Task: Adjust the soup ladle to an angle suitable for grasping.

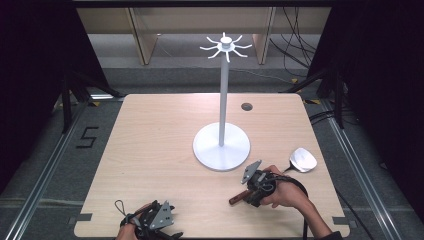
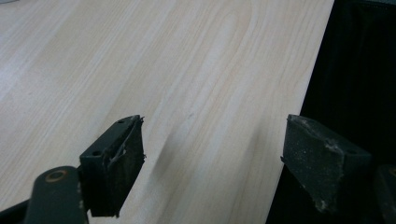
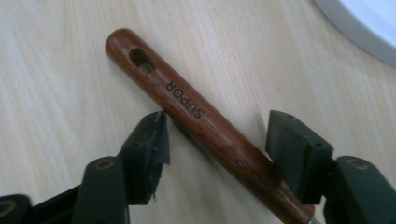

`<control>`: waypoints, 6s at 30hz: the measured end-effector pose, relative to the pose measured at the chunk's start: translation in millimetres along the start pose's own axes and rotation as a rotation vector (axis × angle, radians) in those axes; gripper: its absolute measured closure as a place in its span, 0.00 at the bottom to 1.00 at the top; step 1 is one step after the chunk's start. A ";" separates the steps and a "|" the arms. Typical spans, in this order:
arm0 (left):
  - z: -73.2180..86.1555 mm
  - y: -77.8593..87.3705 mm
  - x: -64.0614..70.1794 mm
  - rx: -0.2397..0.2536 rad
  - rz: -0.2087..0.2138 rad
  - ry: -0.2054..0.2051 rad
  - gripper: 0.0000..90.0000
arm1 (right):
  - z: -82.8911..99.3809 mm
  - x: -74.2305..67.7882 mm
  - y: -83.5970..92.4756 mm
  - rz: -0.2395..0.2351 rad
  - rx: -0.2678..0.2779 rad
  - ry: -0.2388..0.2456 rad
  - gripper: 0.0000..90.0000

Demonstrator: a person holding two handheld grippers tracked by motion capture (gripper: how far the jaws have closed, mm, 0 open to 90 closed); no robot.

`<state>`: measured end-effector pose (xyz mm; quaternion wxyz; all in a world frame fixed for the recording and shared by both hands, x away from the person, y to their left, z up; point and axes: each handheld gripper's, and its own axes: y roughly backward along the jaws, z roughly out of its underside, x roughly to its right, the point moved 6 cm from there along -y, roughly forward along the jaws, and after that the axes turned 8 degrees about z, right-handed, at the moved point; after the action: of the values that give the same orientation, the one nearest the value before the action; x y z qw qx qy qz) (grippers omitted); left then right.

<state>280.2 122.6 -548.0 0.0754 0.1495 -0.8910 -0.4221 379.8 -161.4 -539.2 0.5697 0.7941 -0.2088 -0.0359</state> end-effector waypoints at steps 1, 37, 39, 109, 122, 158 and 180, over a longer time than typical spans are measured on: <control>-0.3 0.0 -0.1 0.000 -0.001 -0.002 0.22 | 0.0 -0.1 0.6 0.000 -0.003 -0.002 0.50; 0.8 0.3 0.7 -0.001 -0.002 0.007 0.22 | -15.9 2.4 0.6 0.013 -0.202 0.194 0.82; 0.1 0.3 0.4 0.004 -0.005 0.012 0.22 | -16.7 1.9 0.7 0.004 -0.210 0.182 0.82; 0.4 -0.3 0.3 0.021 -0.005 0.020 0.22 | -15.2 73.8 195.8 0.072 0.795 -0.239 0.82; 0.6 0.1 0.2 0.020 -0.004 0.020 0.22 | -41.6 78.4 207.7 0.074 0.889 -0.284 0.82; 0.5 0.3 -0.5 0.022 -0.001 0.018 0.22 | -100.7 119.2 231.8 0.181 0.916 -0.392 0.82; 0.4 0.5 -0.1 0.024 -0.003 0.020 0.22 | -129.2 137.2 246.1 0.253 0.905 -0.403 0.82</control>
<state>280.1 123.2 -547.9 0.0821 0.1559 -0.8949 -0.4101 471.2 -162.4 -243.0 0.1172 0.9071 -0.4036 -0.0249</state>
